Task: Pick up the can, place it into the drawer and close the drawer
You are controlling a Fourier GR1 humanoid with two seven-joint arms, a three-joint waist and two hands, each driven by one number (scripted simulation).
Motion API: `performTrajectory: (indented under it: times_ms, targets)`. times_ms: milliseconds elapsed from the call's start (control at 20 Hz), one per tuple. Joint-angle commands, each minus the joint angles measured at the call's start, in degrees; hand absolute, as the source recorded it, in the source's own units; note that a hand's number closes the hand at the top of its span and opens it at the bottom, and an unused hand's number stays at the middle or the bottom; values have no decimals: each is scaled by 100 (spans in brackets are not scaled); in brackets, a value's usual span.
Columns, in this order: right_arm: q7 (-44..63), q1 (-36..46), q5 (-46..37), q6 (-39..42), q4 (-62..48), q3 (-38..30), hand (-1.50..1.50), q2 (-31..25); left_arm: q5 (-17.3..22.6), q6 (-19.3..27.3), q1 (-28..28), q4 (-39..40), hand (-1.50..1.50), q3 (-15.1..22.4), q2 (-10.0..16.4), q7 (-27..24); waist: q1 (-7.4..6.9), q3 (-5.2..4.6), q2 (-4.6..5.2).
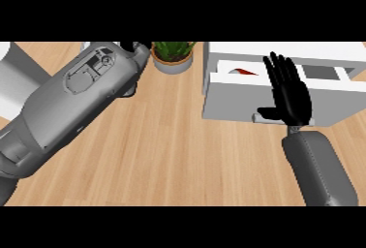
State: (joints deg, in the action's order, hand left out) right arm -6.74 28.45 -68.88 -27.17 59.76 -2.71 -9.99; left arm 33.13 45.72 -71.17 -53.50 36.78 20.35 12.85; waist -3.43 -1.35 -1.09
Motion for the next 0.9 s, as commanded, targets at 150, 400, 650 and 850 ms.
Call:
performTrajectory:
  times_ms: [150,400,650,850]
  targets:
    - [-58,673,-12,-860,-1581,-404,-150,180,-30,-129,481,-836,-150,-68,559,282,-120,147,151]
    - [196,1478,-293,-1298,-2512,-570,-150,274,-126,-224,921,-1055,-150,-79,702,153,-144,147,208]
    - [103,2354,-161,-1437,-3327,-866,-150,131,-215,-87,1201,-1471,-150,-104,737,300,-134,149,216]
    - [174,2912,-215,-1423,-3791,-999,-150,-121,-298,-177,1547,-1700,-150,-99,796,127,-159,148,252]
